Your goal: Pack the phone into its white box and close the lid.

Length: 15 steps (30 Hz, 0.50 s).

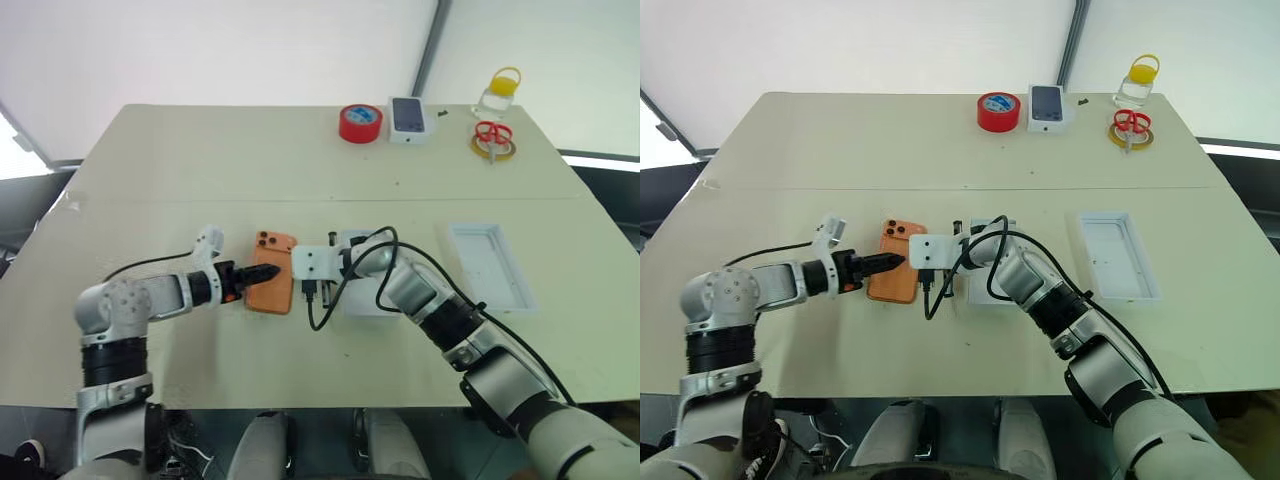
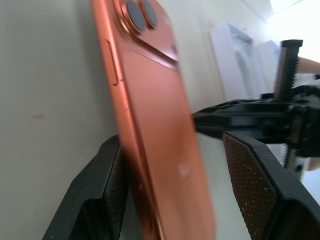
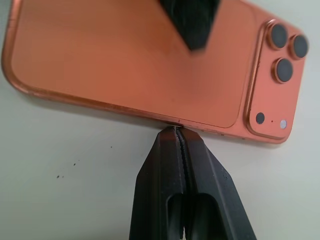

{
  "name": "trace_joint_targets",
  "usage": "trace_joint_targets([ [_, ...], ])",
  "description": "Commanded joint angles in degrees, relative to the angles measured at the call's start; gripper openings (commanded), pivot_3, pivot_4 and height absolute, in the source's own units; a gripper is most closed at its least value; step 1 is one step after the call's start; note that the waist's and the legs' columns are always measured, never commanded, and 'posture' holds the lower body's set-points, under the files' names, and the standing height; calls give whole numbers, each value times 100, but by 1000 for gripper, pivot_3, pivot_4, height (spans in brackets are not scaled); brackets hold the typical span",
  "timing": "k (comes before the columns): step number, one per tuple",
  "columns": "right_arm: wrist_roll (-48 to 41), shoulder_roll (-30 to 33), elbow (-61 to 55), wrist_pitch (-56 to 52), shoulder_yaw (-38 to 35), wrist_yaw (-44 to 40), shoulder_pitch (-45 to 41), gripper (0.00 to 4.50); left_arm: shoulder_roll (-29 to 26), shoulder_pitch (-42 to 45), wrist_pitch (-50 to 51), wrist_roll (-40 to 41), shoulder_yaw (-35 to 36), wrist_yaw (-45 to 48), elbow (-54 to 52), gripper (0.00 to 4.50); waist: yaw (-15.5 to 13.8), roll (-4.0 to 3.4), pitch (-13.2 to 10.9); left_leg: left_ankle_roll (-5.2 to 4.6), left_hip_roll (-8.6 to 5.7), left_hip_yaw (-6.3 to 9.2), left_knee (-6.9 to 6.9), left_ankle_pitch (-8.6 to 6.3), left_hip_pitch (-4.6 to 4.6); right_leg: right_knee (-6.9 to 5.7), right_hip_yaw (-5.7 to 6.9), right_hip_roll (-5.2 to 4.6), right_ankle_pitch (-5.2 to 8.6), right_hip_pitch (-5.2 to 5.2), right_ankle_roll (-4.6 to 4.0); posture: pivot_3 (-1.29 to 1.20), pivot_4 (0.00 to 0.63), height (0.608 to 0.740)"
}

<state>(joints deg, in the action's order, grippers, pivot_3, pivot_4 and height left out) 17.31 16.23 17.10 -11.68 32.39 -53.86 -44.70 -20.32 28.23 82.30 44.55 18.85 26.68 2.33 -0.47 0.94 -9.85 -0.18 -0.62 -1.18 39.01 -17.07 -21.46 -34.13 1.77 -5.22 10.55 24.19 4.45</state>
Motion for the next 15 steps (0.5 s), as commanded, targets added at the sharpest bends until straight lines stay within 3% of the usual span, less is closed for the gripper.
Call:
trace_joint_targets([
  [1, -1, -61, -45, 69, -54, 42, -33, 52, 13, 155, 219, 11, -172, -72, 27, 2972, 31, 0, 0, 0, 1, -1, 0, 0, -2, -3, 0, 0, -2, 5, 3, 0, 150, 739],
  [15, 66, -7, 105, 210, -77, 158, -100, 52, -161, 139, 199, 104, 442, -48, 405, 2972, 154, 1, -2, 2, 11, -1, -14, 1, -4, -2, 0, 8, -5, 19, 13, 0, 150, 739],
])
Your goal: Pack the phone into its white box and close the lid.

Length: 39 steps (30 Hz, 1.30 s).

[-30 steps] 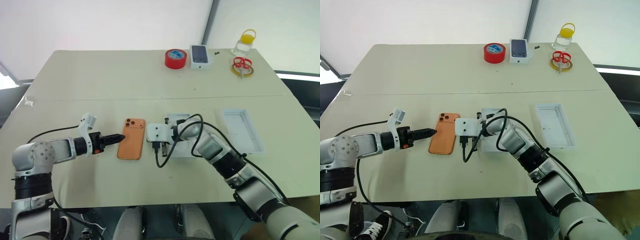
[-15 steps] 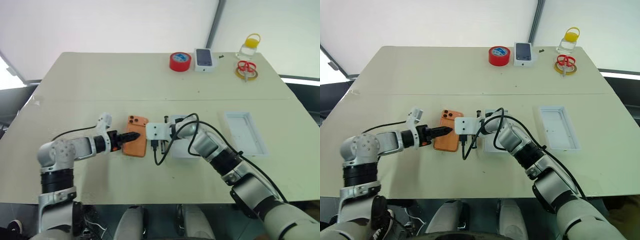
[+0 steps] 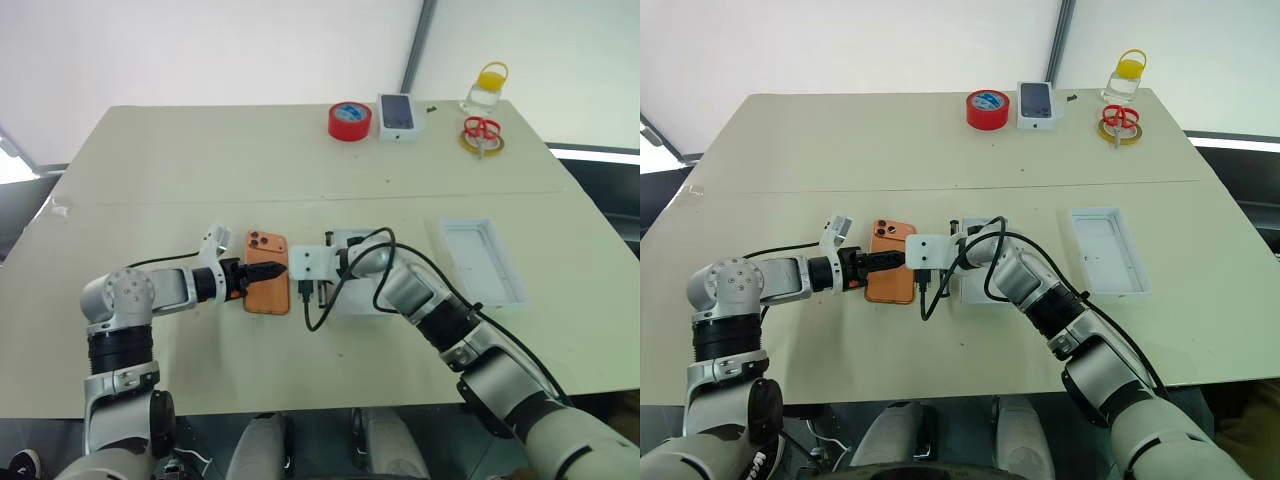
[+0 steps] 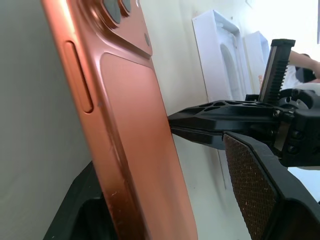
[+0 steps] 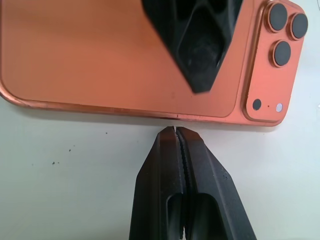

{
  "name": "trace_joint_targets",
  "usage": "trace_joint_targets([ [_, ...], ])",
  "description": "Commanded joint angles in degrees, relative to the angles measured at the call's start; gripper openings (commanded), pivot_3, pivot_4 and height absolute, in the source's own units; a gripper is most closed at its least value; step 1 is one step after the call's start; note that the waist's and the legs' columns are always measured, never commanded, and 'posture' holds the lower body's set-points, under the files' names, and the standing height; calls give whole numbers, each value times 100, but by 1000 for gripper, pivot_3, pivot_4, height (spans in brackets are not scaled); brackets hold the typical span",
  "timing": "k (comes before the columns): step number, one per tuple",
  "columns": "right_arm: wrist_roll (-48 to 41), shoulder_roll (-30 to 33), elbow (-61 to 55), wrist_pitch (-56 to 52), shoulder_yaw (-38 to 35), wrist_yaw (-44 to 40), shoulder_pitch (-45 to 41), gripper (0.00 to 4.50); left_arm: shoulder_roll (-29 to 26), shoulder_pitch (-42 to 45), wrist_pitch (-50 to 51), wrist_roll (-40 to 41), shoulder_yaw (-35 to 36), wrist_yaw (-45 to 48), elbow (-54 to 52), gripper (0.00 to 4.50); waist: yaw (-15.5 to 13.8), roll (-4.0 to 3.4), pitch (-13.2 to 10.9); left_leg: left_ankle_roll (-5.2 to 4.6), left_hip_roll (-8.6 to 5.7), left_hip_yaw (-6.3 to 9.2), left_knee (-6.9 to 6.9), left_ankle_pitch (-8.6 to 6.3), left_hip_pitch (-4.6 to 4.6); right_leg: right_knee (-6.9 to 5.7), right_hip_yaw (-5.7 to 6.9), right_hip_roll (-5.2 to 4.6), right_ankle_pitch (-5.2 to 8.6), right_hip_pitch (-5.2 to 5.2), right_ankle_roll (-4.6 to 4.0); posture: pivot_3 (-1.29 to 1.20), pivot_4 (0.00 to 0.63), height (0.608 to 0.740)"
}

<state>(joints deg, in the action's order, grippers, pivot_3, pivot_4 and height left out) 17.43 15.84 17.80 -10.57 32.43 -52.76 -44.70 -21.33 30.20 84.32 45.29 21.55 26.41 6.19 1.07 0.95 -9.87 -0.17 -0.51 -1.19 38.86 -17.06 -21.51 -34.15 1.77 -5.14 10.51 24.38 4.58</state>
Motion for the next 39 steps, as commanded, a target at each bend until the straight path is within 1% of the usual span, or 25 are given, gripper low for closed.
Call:
trace_joint_targets([
  [1, 47, 27, 41, 101, -83, 45, -99, 14, -30, -85, 25, 65, 198, -24, 19, 2713, 0, 0, 0, 0, 0, 0, -1, 0, 0, 0, 0, 0, 0, 0, 0, 0, 150, 739],
  [3, 23, -6, 29, 84, -99, 41, -99, 0, 65, -111, 65, 122, 242, -71, -13, 2056, 1, 0, -1, 1, 1, -1, -1, 0, 0, 0, -1, 0, 0, 1, 0, 0, 150, 739],
  [5, 22, -15, 31, 96, -104, 42, -101, 0, 104, -116, 66, 134, 267, -105, -11, 1126, -10, 3, -3, 1, 1, -1, -2, 0, -1, 1, -1, 0, 0, 3, 0, 0, 150, 739],
  [6, 24, -15, 38, 108, -108, 47, -103, 0, 128, -110, 83, 140, 304, -127, 12, 461, -20, 5, -2, 1, 1, -1, -2, 0, -3, 1, -1, -1, 0, 4, 0, 0, 150, 739],
  [7, 24, -15, 41, 116, -121, 61, -108, 0, 146, -110, 98, 158, 339, -139, 45, 64, -22, 8, 0, 1, 1, 0, -2, 0, -4, 2, 0, -1, 0, 4, -1, 0, 150, 739],
  [12, -121, -40, 8, 226, -302, 158, -133, 0, 194, -64, 187, 287, 576, -177, 254, 24, -5, 8, -1, 3, 1, -1, -7, 1, -1, 2, -1, -1, 3, 5, -6, 0, 150, 739],
  [14, -491, -121, -67, 152, -567, 40, -149, 0, 209, -38, 217, 366, 730, -178, 330, 24, -7, 9, -4, 3, 1, -1, -9, 1, -3, 3, -1, -1, 0, 7, -1, 0, 150, 739],
  [15, -920, -177, -222, -37, -823, -199, -140, 0, 228, -1, 258, 462, 890, -160, 391, 24, -6, 10, -7, 4, 1, -1, -9, 1, -4, 3, -1, -1, 0, 8, -1, 0, 150, 739],
  [18, -2014, -102, -826, -386, -1429, -919, -38, 844, 237, 23, 295, 727, 1158, -66, 274, 0, -6, 16, -26, 4, 4, 0, -10, 1, -5, 3, -1, 1, -2, 10, 1, 0, 150, 739],
  [19, -2058, -17, -926, -426, -1466, -959, 6, 1303, 289, 70, 290, 819, 1299, -87, 260, 0, -7, 17, -29, 4, 7, 0, -10, 1, -8, 3, -1, 2, -2, 12, 2, 0, 150, 739],
  [20, -2060, 135, -1075, -434, -1456, -1033, 104, 1888, 341, 83, 196, 893, 1373, -80, 168, 0, -11, 17, -29, 3, 7, 0, -10, 1, -11, 4, 0, 2, -3, 15, 3, 0, 150, 739],
  [22, -2117, 586, -1566, -398, -1379, -1375, 450, 2899, 416, 69, 51, 987, 1408, -83, -53, 0, -57, 21, -29, 4, 5, 1, -11, 0, -14, 8, 2, -1, -3, 16, 3, 0, 150, 739],
  [25, -2685, 1221, -2520, -615, -1591, -1856, 1087, 2899, 480, 5, -85, 1040, 1351, -123, -277, 0, -69, 28, -36, 3, -10, 4, -9, -1, -25, 14, 7, -18, -2, 16, 3, 0, 150, 739],
  [28, -2591, 1701, -2860, -115, -1735, -1809, 1570, 2899, 474, -91, -228, 971, 1209, -105, -320, 0, -20, 32, -44, -2, -21, -5, -6, -3, -37, 16, 6, -32, -2, 29, 3, 0, 150, 739],
  [31, -2381, 2212, -2911, 488, -1763, -1862, 2071, 2899, 507, -73, -296, 975, 1140, -132, -273, 0, -40, 39, -48, -2, -17, -4, -7, -3, -37, 14, 7, -25, 4, 31, 8, 0, 150, 739],
  [33, -2377, 2353, -2898, 598, -1826, -1759, 2260, 2899, 521, -40, -321, 982, 1088, -135, -244, 0, -46, 51, -55, -2, -12, -2, -8, -3, -40, 15, 9, -19, 7, 32, 6, 0, 150, 739],
  [39, -2200, 2639, -2703, 977, -1885, -1582, 2596, 2899, 509, 57, -441, 951, 985, -135, -105, 0, -51, 53, -57, -2, -10, -4, -1, -2, -47, 15, 8, -18, 13, 35, -4, 0, 150, 739],
])
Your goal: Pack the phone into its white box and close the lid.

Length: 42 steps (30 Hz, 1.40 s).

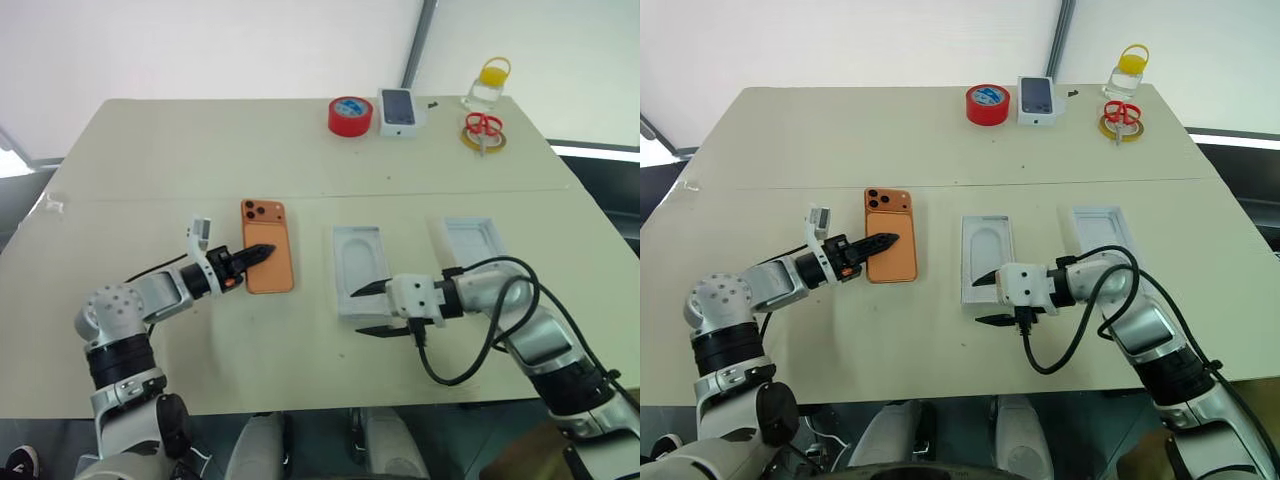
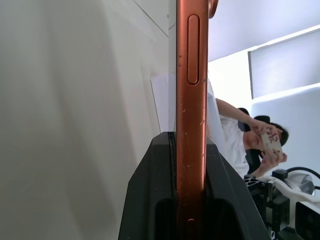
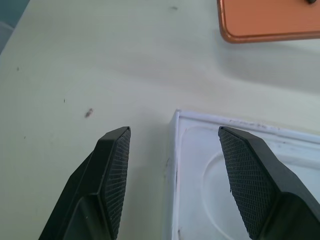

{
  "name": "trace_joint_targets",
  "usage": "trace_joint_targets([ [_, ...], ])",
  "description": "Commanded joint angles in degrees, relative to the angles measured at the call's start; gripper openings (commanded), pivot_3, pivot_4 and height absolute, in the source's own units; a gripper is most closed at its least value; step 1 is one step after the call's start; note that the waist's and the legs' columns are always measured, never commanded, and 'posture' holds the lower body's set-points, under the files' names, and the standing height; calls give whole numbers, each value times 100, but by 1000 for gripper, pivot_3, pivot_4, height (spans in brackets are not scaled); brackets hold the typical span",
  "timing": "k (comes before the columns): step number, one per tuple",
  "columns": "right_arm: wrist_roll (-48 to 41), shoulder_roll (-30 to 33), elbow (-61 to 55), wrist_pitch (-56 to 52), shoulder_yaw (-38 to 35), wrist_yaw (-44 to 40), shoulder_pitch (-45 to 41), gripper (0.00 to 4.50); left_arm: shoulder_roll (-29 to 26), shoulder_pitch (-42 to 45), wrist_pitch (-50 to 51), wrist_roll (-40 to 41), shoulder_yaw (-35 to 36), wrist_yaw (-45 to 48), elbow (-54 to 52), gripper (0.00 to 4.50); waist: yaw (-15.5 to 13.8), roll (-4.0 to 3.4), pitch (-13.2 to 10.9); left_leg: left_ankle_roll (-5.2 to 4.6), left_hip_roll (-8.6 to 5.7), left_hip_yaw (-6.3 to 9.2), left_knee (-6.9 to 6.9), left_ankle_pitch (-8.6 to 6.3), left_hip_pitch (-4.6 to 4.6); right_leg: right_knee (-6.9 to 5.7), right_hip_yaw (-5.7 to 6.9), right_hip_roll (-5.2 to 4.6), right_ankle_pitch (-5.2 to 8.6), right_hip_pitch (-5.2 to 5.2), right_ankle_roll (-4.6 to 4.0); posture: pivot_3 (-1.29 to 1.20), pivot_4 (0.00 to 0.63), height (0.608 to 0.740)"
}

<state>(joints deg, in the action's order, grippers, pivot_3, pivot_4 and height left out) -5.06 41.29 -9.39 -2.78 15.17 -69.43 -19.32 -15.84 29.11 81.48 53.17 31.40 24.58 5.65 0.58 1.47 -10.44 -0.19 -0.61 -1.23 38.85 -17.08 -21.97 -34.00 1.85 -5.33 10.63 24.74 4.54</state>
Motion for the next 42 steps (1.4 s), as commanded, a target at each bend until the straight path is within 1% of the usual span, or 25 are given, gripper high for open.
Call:
trace_joint_targets([
  [1, 103, 108, 65, 257, -149, 151, 97, 2899, -58, 176, -169, 161, -26, 63, -35, 0, -6, 4, -2, 0, 0, 0, 1, 0, -1, 0, 0, 0, 0, 0, -1, 0, 150, 739],
  [2, 103, 129, 86, 260, -126, 144, 132, 2899, -73, 182, -179, 160, -50, 71, -21, 0, -8, 6, -3, 0, 0, 1, 3, 0, -2, 1, 0, 0, 1, 0, -2, 0, 150, 739],
  [3, 50, 147, 78, 208, -113, 106, 170, 2676, -85, 190, -194, 155, -72, 74, -2, 0, -13, 7, -4, 0, 0, 1, 4, 0, -4, 1, 0, 0, 1, 1, -2, 0, 150, 739],
  [5, 167, 134, 126, 264, -98, 228, 221, 2098, -122, 188, -265, 112, -144, 96, 7, 0, -15, 9, -5, -1, 0, 3, 8, 0, -11, 1, 1, 0, 1, 4, -2, 0, 150, 739],
  [6, 178, 125, 134, 261, -98, 246, 233, 1614, -125, 197, -235, 146, -138, 95, 36, 0, -14, 9, -5, -1, 0, 3, 10, 0, -13, 1, 1, 0, 1, 5, -2, 0, 150, 739],
  [8, 135, 137, 125, 203, -100, 206, 266, 1614, -154, 190, -228, 168, -171, 112, 51, 0, -12, 9, -6, -1, 0, 3, 11, 0, -15, 1, 0, 0, 1, 7, -2, 0, 150, 739],
  [9, 165, 155, 134, 219, -98, 214, 286, 1268, -171, 186, -237, 163, -191, 119, 50, 0, -11, 9, -6, -1, 0, 3, 11, 0, -16, 1, 1, 0, 1, 8, -2, 0, 150, 739],
  [11, 89, 141, 113, 168, -127, 200, 301, 928, -191, 196, -214, 185, -180, 115, 87, 0, -13, 9, -6, -1, 0, 4, 11, 0, -16, 0, 1, 0, 1, 8, -2, 0, 150, 739],
  [12, -5, 121, 57, 64, -149, 178, 295, 394, -208, 194, -234, 173, -196, 122, 88, 0, -12, 10, -6, -1, 0, 4, 11, 0, -16, 1, 1, 0, 1, 8, -2, 0, 150, 739],
  [13, 18, 106, 35, 16, -141, 218, 266, 19, -210, 199, -233, 181, -187, 112, 104, 0, -12, 10, -6, -1, 0, 3, 12, 0, -16, 1, 1, 0, 1, 8, -2, 0, 150, 739],
  [15, 49, 50, 30, -33, -96, 257, 197, 19, -202, 228, -197, 221, -154, 92, 164, 0, -16, 11, -6, -1, 0, 4, 12, 0, -17, 0, 1, 0, 1, 8, -2, 0, 150, 739],
  [21, 146, -381, -36, -347, 70, 525, -171, 19, 10, 550, -99, 440, 59, -203, 169, 0, -20, 14, -9, -1, 1, 5, 15, 1, -22, -1, 1, 0, -3, 14, 3, 0, 150, 739],
  [24, 543, -649, 180, -261, 331, 796, -444, 19, 114, 754, -180, 472, 49, -362, 166, 0, -15, 14, -9, 0, 0, 5, 17, 1, -25, -1, 1, 0, -9, 15, 13, 0, 150, 739],
  [29, 1136, -1065, 666, -604, 741, 1205, -893, 19, 224, 911, -440, 405, -33, -433, 267, 0, 1, 14, -9, 5, -1, 4, 17, 4, -26, -6, 1, 0, -10, 19, 15, 0, 150, 739],
  [32, 1148, -1288, 657, -877, 783, 1335, -987, 19, 275, 837, -607, 340, -137, -420, 233, 0, 2, 14, -9, 7, -1, 5, 17, 5, -26, -6, 1, 0, -11, 19, 14, 0, 150, 739],
  [35, 875, -1454, 412, -1391, 695, 1282, -943, 19, 319, 724, -652, 377, -216, -410, 173, 0, 3, 14, -9, 8, -1, 5, 17, 6, -26, -7, 1, 0, -11, 19, 14, 0, 150, 739],
  [37, 753, -1418, 206, -1455, 688, 1155, -872, 625, 351, 668, -668, 367, -290, -417, 155, 0, 4, 13, -9, 8, -1, 5, 17, 5, -26, -7, 1, 0, -11, 20, 14, 0, 150, 739],
  [38, 710, -1392, 109, -1389, 672, 1136, -834, 1015, 351, 642, -686, 352, -346, -401, 147, 0, 4, 13, -9, 7, -1, 6, 16, 5, -26, -7, 1, 0, -11, 19, 14, 0, 150, 739],
  [40, 367, -1255, -240, -1430, 535, 897, -690, 1937, 335, 622, -730, 318, -459, -353, 176, 0, -9, 13, -10, 6, -1, 5, 16, 5, -27, -7, 1, 1, -12, 19, 15, 0, 150, 739],
  [42, -74, -1104, -549, -1537, 233, 701, -567, 2988, 312, 647, -806, 259, -589, -288, 260, 0, -17, 14, -10, 5, -3, 8, 18, 4, -31, -5, 2, 0, -12, 19, 15, 0, 150, 739],
])
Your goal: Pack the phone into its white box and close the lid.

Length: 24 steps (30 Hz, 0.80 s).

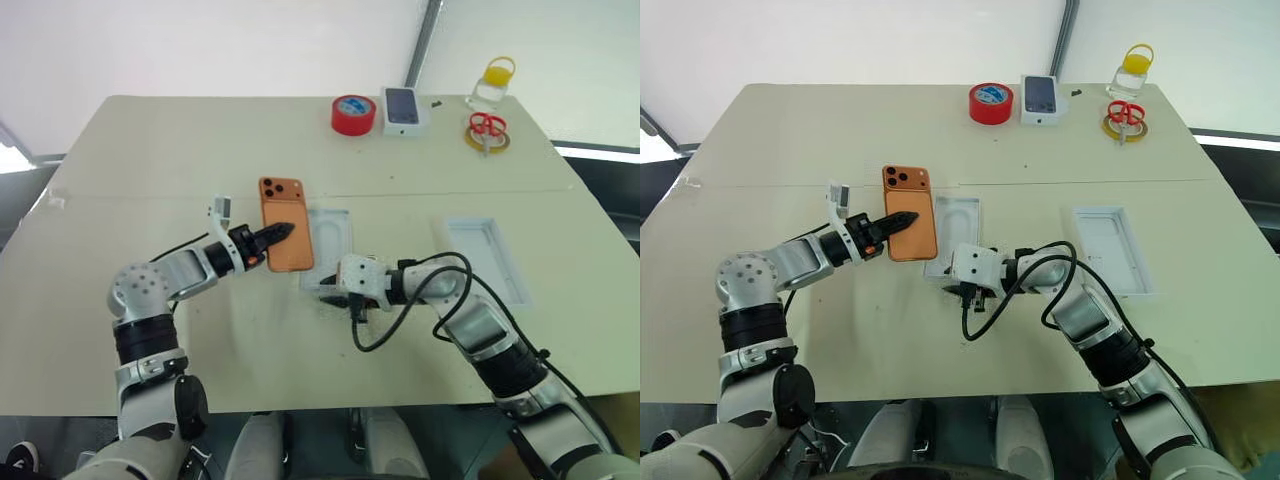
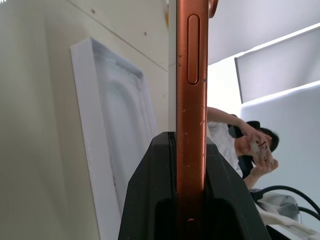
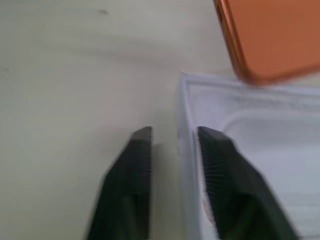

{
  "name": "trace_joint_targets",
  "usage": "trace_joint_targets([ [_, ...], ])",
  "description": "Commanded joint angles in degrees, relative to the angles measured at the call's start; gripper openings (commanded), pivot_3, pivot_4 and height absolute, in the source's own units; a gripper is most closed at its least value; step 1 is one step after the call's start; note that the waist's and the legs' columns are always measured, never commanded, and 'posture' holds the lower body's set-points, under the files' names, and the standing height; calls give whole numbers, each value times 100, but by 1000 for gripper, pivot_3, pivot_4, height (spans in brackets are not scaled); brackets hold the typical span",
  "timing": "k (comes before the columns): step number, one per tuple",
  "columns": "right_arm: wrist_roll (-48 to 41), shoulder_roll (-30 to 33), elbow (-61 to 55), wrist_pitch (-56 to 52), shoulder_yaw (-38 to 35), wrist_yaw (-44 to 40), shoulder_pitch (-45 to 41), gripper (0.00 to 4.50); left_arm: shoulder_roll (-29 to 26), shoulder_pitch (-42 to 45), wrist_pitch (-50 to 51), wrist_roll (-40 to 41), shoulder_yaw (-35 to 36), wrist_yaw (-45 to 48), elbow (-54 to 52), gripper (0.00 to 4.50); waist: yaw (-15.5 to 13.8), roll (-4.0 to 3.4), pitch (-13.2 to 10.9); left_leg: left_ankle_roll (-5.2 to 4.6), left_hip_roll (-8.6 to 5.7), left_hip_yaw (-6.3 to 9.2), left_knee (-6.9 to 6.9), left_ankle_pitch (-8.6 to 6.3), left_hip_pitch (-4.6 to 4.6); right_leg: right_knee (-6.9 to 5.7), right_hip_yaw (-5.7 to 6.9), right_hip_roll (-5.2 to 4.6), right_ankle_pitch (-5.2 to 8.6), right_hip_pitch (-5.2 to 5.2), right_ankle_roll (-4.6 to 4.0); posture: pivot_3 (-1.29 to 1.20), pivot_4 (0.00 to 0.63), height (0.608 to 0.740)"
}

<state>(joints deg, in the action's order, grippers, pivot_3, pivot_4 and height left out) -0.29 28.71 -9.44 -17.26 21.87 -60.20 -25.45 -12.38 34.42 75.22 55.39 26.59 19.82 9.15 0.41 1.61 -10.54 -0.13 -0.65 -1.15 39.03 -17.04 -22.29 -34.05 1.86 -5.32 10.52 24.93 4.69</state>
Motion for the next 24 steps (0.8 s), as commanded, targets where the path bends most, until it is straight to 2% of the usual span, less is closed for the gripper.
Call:
trace_joint_targets([
  [1, -797, 194, -612, -191, -653, -255, 63, 2988, -32, 156, -190, 20, -152, 190, -11, 0, 2, 0, 0, 0, -1, 0, 1, 0, -1, 1, 0, 0, 0, 0, 0, 0, 150, 739],
  [5, -1073, 634, -208, -46, -1371, -219, 71, 2988, 88, 343, -5, 77, -283, 129, 295, 0, -43, 1, 0, -4, -3, 0, 7, -1, -1, 3, 0, -1, 1, -4, -2, 0, 150, 739],
  [10, -620, 1149, 665, 711, -1496, -95, 127, 2988, 271, 272, -156, -125, -686, 205, 341, 0, -86, 1, 0, -9, -3, -6, 6, -3, -1, 5, -1, 0, 3, -3, -4, 0, 150, 739],
  [19, -529, 912, 582, 923, -1304, 198, 177, 2988, 524, 545, -188, -297, -798, 63, 715, 0, -103, 1, 0, -9, 6, -6, 8, -3, 0, 4, -2, 9, 1, -2, -1, 0, 150, 739],
  [21, -536, 896, 597, 911, -1300, 213, 170, 3051, 563, 626, -236, -343, -765, 21, 839, 977, -115, 1, 0, -9, 4, -6, 10, -3, 0, 5, -2, 9, 1, -4, -1, 0, 150, 739],
  [22, -540, 898, 605, 906, -1309, 215, 167, 3051, 561, 662, -237, -384, -780, 13, 879, 1199, -112, 1, 0, -9, 4, -5, 11, -3, 0, 5, -2, 9, 1, -5, -1, 0, 150, 739],
  [24, -539, 910, 627, 908, -1311, 217, 153, 3051, 574, 720, -264, -461, -787, -8, 974, 2122, -110, 1, 0, -9, 3, -6, 11, -3, -1, 5, -4, 8, 1, -5, -1, 0, 150, 739],
])
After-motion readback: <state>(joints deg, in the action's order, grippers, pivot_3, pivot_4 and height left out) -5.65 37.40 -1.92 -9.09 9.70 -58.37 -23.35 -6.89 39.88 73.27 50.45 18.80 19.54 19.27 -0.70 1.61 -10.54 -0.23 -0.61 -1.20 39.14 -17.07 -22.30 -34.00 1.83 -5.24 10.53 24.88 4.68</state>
